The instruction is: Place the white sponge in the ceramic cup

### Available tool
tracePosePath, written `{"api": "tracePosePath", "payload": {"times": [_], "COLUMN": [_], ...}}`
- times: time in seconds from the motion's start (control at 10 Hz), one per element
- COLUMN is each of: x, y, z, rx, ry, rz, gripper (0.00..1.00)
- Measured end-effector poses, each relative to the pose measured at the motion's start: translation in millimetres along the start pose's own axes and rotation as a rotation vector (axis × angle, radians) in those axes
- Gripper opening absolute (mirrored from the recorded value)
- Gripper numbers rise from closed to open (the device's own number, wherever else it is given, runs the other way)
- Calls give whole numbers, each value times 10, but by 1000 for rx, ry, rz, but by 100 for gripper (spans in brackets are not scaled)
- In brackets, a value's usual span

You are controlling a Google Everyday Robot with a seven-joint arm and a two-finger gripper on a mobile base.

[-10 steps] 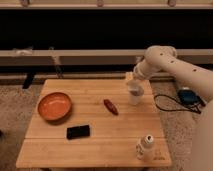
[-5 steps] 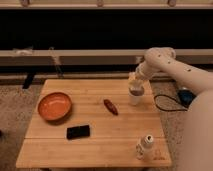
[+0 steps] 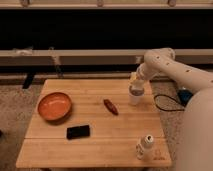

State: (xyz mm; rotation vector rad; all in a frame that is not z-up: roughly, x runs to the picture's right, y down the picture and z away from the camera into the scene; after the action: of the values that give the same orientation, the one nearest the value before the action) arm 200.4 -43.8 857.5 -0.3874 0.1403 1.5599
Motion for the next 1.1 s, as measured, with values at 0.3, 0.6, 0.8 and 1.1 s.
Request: {"api": "tracePosePath", "payload": {"times": [0.3, 0.6, 0.8, 1.1], "x": [35, 61, 71, 65], "y": [-71, -67, -52, -3], "z": [7, 10, 9, -24], "rx": [14, 17, 17, 14], "ry": [-3, -2, -3, -11], "rz": [8, 7, 3, -9], "gripper": [68, 80, 80, 80]}}
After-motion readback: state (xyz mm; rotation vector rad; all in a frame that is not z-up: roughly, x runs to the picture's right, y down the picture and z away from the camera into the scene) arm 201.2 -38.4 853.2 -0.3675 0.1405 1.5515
